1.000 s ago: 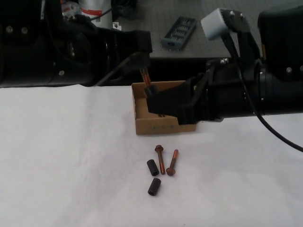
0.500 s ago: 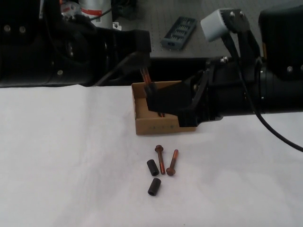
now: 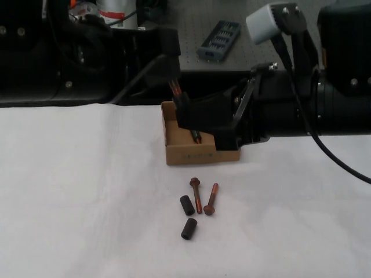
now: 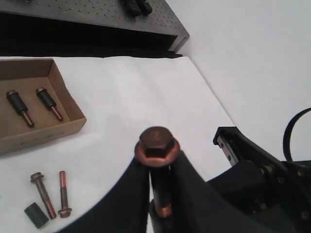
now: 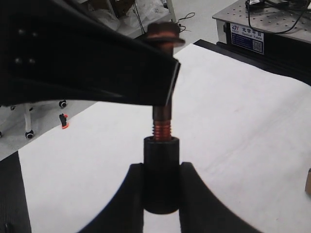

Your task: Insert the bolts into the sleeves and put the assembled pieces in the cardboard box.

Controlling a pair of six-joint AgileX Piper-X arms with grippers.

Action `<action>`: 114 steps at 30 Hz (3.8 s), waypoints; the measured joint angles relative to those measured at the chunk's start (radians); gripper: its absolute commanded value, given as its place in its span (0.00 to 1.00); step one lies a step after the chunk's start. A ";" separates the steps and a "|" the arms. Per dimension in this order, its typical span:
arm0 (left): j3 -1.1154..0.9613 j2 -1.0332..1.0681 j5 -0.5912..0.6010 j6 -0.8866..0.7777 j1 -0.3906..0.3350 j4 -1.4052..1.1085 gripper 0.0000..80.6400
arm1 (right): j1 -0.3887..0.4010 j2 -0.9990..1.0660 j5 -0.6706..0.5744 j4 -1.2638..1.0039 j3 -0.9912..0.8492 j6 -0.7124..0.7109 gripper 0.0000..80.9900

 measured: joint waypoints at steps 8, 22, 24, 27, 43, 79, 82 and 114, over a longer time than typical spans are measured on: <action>-0.001 0.000 0.052 -0.005 0.003 0.018 0.01 | 0.000 0.000 -0.004 -0.022 0.000 0.000 0.03; -0.001 0.000 0.087 0.068 0.008 0.027 0.26 | 0.000 0.000 -0.006 -0.027 0.000 0.000 0.03; -0.001 0.000 0.078 0.086 0.016 0.040 0.46 | 0.000 -0.005 0.007 -0.024 0.000 0.000 0.03; 0.009 0.000 0.054 0.096 0.024 0.087 0.70 | -0.014 -0.025 0.030 -0.064 -0.006 0.000 0.03; 0.029 0.001 0.032 0.121 0.046 0.174 0.63 | -0.021 -0.048 0.040 -0.090 -0.014 0.002 0.03; 0.029 -0.597 -0.410 0.288 0.108 0.777 0.56 | -0.265 1.035 0.143 0.335 -0.843 -0.059 0.05; 0.029 -0.597 -0.421 0.288 0.108 0.777 0.56 | -0.265 1.035 0.157 0.345 -0.847 -0.067 0.25; 0.148 -0.494 -0.422 0.382 0.108 0.684 0.56 | -0.216 0.414 0.169 0.713 -0.345 -0.149 0.49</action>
